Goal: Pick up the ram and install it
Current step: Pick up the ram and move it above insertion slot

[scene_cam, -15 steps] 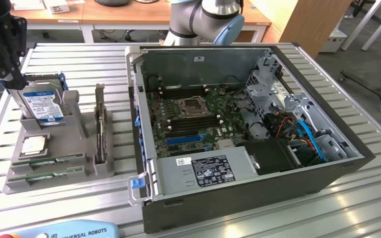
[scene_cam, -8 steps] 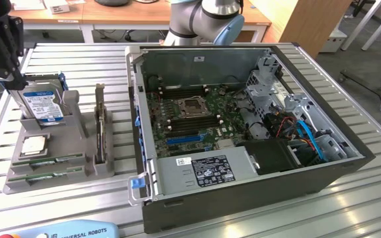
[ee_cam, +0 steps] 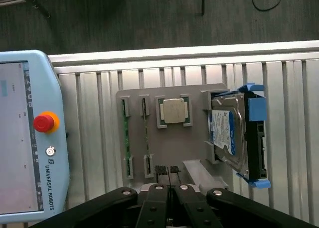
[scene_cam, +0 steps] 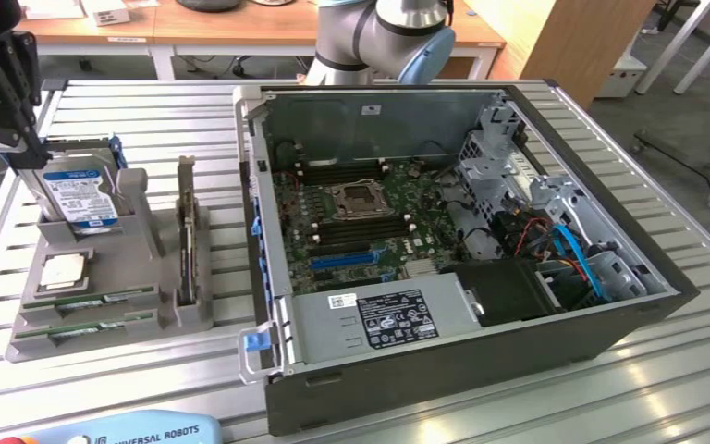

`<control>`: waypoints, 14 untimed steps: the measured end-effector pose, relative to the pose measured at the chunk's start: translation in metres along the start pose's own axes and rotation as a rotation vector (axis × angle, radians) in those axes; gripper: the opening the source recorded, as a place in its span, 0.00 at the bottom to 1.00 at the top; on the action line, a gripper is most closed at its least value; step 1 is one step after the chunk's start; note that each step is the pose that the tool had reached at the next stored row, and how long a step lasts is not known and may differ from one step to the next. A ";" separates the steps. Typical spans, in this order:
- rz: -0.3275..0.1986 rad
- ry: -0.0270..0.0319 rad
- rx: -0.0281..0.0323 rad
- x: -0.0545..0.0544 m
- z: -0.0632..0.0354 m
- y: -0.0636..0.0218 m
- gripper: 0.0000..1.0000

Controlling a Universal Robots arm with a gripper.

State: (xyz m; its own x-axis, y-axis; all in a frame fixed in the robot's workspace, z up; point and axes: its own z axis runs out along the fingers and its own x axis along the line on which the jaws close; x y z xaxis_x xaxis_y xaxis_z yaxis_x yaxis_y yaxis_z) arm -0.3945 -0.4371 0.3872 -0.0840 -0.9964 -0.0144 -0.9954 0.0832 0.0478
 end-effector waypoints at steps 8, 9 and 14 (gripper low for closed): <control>-0.001 -0.0001 -0.0001 0.000 0.0034 -0.0001 0.10; -0.001 0.0000 -0.0002 0.000 0.0037 -0.0002 0.10; -0.001 0.0000 -0.0001 0.000 0.0060 -0.0003 0.10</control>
State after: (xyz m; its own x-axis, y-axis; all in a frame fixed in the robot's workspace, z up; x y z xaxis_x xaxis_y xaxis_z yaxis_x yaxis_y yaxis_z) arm -0.3945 -0.4370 0.3812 -0.0825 -0.9965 -0.0145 -0.9955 0.0817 0.0479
